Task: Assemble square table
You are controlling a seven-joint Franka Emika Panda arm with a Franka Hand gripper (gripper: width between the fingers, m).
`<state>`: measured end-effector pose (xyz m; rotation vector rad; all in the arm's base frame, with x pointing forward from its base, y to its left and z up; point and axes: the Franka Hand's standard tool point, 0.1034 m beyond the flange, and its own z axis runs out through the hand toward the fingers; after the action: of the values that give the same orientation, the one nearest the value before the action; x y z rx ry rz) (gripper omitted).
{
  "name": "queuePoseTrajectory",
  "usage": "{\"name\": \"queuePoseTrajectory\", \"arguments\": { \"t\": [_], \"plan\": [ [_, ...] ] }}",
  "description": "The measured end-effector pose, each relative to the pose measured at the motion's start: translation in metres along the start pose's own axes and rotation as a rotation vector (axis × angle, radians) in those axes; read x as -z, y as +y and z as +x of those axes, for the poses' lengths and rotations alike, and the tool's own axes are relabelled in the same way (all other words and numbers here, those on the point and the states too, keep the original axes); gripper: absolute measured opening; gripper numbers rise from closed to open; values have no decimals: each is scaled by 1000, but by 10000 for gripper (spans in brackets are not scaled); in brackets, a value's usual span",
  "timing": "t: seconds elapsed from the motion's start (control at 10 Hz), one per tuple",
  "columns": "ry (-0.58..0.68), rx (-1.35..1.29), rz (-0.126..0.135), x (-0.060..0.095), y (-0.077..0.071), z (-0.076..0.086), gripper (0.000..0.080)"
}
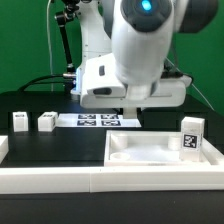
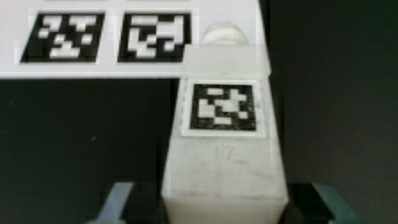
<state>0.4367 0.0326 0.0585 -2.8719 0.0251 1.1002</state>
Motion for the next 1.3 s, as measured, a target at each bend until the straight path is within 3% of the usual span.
{"name": "queuePoseTrajectory", "arguments": {
  "t": [0.3,0.5,0.9,1.1,1.3],
  "plan": [
    [153,24,11,38,8,-4,290],
    [262,11,18,75,10,-3,290],
    [577,8,-2,78,14,7,290],
    [734,47,-33,95,23,16,290],
    [854,41,-46,105,27,19,290]
  ]
}}
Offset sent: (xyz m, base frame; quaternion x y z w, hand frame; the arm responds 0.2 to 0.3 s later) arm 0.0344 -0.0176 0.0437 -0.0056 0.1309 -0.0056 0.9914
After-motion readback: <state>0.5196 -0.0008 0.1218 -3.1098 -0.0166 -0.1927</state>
